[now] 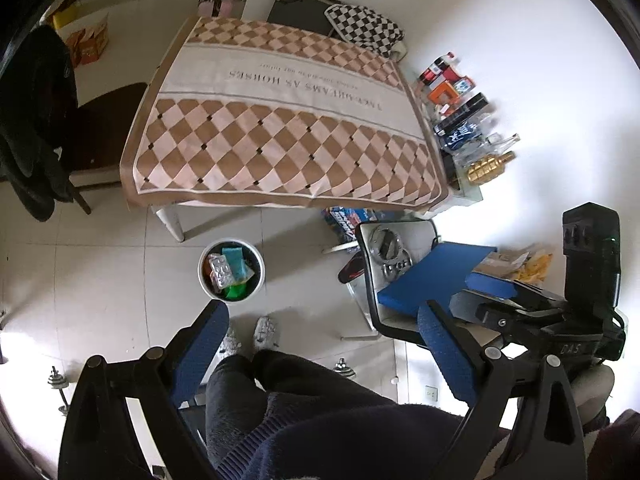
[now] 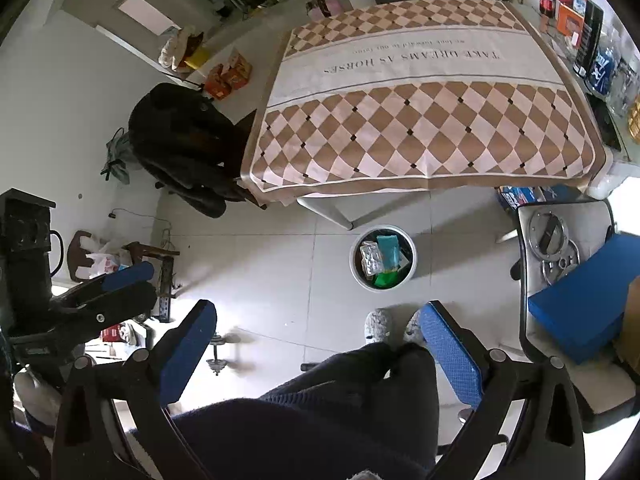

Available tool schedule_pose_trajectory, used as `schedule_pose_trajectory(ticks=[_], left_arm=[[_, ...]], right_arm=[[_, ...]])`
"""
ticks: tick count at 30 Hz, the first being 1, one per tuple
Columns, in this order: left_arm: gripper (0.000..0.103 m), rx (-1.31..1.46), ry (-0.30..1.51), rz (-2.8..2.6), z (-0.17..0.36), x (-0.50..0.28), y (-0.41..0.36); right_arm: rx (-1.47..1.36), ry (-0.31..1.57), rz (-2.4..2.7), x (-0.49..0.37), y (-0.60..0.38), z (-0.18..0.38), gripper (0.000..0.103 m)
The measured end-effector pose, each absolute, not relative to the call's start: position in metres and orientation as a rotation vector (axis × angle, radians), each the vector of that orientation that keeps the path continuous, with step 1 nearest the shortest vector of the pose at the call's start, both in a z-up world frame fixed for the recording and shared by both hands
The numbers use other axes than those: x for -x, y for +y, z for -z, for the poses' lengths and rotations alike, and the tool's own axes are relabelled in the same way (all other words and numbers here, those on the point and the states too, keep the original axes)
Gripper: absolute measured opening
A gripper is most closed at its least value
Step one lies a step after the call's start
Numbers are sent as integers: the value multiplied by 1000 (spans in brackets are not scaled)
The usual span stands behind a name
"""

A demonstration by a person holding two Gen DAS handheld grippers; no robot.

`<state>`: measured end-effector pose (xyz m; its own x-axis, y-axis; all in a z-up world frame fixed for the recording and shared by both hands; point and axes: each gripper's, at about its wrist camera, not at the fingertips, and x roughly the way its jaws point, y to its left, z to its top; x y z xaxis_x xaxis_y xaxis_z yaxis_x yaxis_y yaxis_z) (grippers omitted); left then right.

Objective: Collect trash

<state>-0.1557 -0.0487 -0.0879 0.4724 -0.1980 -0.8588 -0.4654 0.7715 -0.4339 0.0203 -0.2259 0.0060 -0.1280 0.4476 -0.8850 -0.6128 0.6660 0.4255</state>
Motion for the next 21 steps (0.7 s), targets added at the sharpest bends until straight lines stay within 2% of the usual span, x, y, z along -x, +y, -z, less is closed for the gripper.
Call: schedule_pose_trajectory(ticks=[21], left_arm=[[97, 694, 1076, -157, 83, 153, -57]], right_arm=[[159, 1425, -907, -25, -243, -16, 103]])
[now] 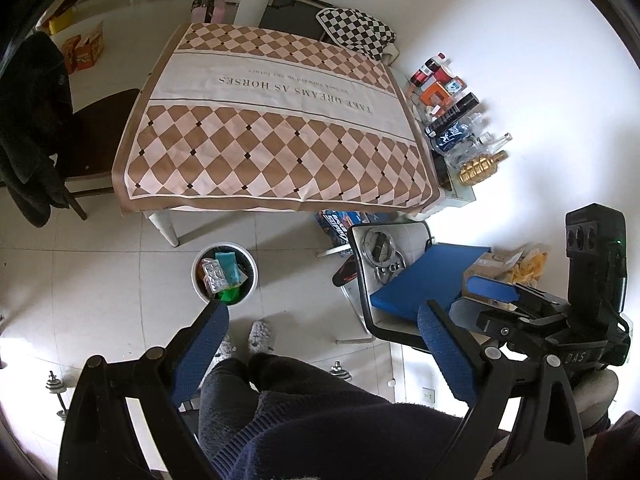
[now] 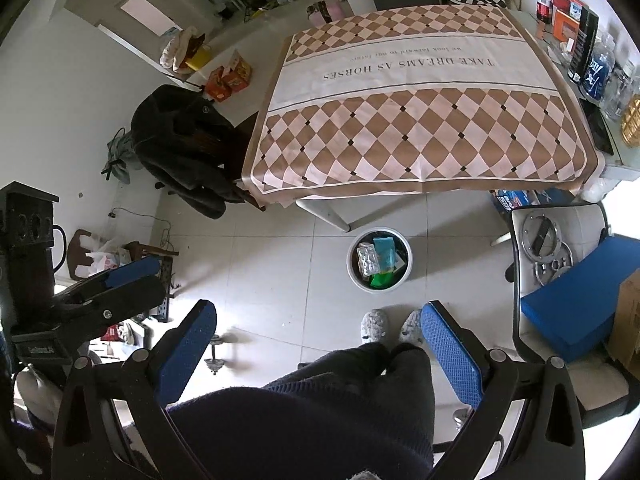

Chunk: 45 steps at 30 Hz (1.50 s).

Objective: Collect trash

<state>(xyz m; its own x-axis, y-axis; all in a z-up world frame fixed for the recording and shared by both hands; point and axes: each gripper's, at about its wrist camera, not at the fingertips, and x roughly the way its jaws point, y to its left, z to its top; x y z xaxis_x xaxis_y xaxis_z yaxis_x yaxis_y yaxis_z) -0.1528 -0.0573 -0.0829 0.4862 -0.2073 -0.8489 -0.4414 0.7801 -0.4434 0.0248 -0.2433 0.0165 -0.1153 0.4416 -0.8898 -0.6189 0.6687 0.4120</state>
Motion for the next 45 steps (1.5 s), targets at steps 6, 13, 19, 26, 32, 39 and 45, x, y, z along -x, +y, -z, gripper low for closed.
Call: schedule_pose_trajectory(ticks=[6, 13, 19, 26, 32, 39, 45], left_arm=[[97, 693, 1076, -155, 82, 154, -60], [97, 695, 1079, -154, 83, 154, -61], [97, 694, 1091, -141, 83, 160, -59], [97, 690, 1094, -139, 82, 164, -56], [97, 690, 1093, -138, 82, 164, -57], [97, 686, 1088, -135, 81, 167, -52], [97, 685, 1089, -132, 79, 168, -51]], right_arm=[[163, 1423, -901, -21, -245, -20, 103], [160, 1431, -887, -17, -246, -21, 103], [156, 1444, -869, -12, -249, -20, 103], [154, 1445, -867, -11, -247, -19, 103], [154, 1443, -865, -9, -246, -20, 103], [155, 1441, -864, -11, -245, -22, 103], [157, 1441, -862, -13, -244, -22, 103]])
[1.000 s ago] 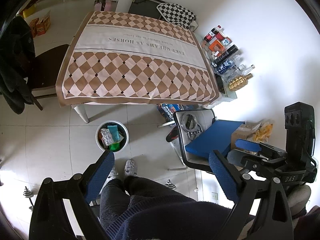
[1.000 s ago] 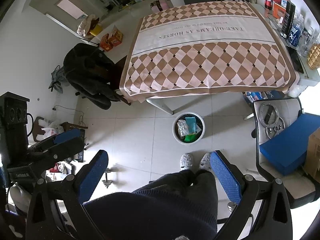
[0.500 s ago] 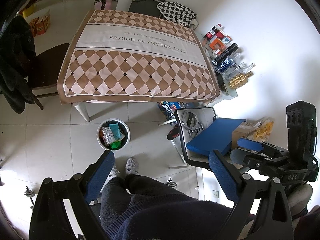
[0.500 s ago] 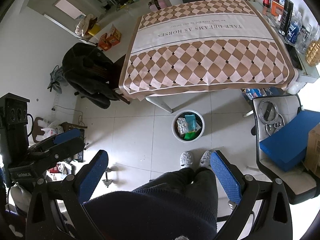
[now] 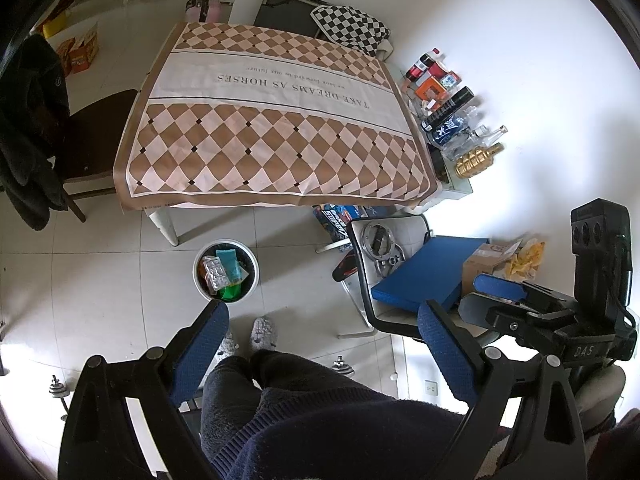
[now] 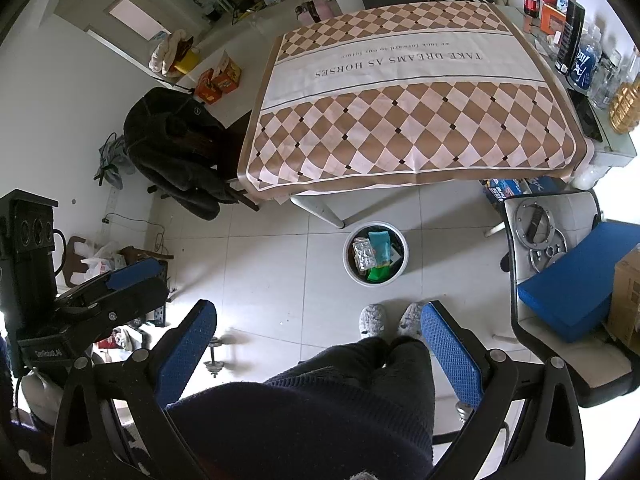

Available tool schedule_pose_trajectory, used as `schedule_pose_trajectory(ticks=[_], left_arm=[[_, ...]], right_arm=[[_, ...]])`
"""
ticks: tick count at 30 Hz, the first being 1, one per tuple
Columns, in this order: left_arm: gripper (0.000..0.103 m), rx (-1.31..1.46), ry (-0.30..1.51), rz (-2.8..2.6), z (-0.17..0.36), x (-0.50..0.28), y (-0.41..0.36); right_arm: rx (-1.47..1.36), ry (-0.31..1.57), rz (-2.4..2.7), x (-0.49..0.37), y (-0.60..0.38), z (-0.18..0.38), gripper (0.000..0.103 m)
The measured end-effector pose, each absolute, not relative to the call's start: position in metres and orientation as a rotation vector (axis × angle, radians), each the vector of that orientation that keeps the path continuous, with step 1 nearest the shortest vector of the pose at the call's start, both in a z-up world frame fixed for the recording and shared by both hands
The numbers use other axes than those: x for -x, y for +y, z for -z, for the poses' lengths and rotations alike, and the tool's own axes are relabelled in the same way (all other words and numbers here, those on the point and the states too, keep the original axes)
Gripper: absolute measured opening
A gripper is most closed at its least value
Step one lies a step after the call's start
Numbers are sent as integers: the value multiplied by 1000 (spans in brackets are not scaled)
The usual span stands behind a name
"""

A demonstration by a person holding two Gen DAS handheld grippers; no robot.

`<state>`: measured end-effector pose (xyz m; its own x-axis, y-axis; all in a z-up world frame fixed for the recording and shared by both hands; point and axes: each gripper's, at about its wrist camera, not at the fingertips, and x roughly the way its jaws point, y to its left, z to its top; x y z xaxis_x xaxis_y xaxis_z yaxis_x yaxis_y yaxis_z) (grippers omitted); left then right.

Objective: Collect trash

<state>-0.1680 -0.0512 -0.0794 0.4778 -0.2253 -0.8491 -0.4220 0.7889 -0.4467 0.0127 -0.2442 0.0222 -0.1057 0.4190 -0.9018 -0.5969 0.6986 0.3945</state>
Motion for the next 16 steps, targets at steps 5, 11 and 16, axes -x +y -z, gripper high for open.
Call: schedule_pose_trajectory(ticks=[5, 11, 16], left_arm=[[97, 684, 1089, -129, 79, 169, -51], [97, 675, 1083, -130, 76, 169, -49], [97, 666, 1084, -115, 72, 167, -43]], right_arm=[[159, 1440, -865, -13, -245, -22, 103], [159, 1439, -866, -13, -245, -22, 103], [160, 1440, -865, -12, -245, -22, 103]])
